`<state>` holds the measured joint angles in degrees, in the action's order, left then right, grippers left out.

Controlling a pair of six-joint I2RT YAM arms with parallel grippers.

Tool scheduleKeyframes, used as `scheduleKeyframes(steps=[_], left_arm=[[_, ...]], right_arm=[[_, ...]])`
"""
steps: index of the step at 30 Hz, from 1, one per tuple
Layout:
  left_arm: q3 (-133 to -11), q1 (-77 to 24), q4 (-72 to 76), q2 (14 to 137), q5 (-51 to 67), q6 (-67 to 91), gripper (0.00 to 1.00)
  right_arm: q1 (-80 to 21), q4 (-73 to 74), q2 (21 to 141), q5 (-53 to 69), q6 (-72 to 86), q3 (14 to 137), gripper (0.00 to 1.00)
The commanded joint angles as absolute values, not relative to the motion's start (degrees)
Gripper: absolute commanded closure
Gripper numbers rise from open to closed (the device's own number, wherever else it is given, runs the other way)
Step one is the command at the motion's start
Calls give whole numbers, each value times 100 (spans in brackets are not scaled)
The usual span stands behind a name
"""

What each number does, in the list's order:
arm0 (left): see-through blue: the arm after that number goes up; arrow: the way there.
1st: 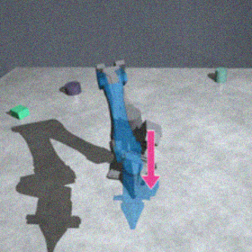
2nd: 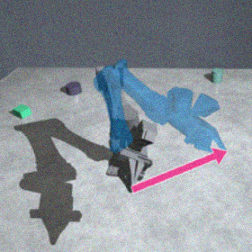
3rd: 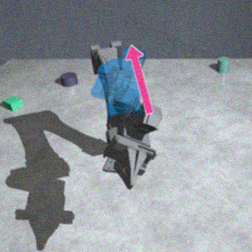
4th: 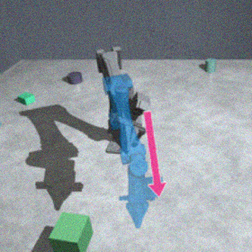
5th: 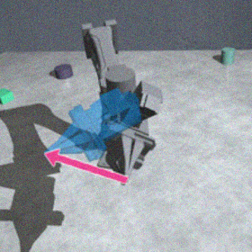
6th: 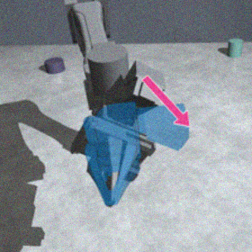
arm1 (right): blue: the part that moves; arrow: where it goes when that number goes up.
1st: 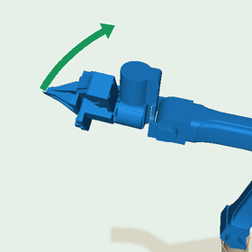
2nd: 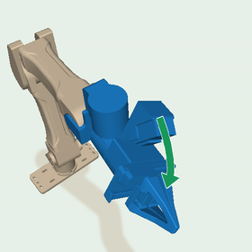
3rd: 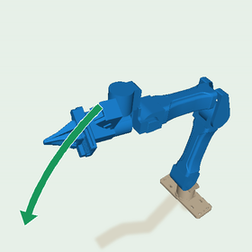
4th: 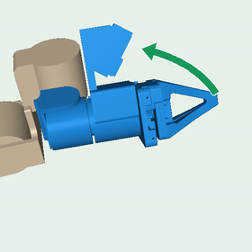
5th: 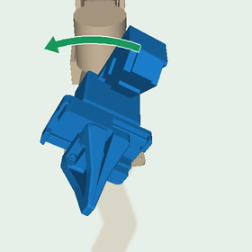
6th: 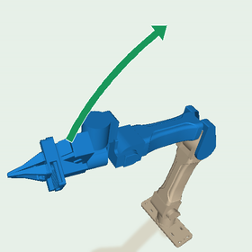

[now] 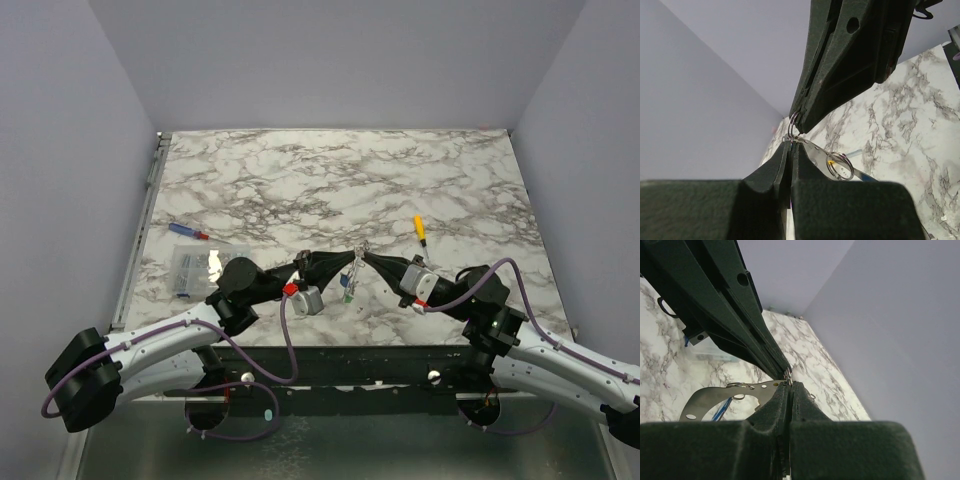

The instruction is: Put the keys on the keyring

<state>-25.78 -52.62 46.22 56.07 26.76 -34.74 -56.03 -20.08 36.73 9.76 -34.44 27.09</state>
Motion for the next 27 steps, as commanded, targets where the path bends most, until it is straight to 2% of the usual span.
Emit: scheduleKeyframes(steps=[1, 22, 24, 27], left_arm=[[-2566, -5265, 4661, 5654, 2661, -3506, 100], [-2648, -5265, 4470, 5784, 2865, -3449, 100], [-2632, -5270, 4444, 5754, 2794, -3483, 94], [-2600, -5268, 4399, 5665, 2630, -3588, 77]], right_arm=[[-5607, -2317, 3577, 1114, -3340, 2768, 99], [-5607, -2394, 3648, 1275, -3276, 2804, 99], [-5607, -2365, 3640, 1247, -3299, 2795, 99], [-5607, -2286, 3607, 1165, -3364, 2786, 99]])
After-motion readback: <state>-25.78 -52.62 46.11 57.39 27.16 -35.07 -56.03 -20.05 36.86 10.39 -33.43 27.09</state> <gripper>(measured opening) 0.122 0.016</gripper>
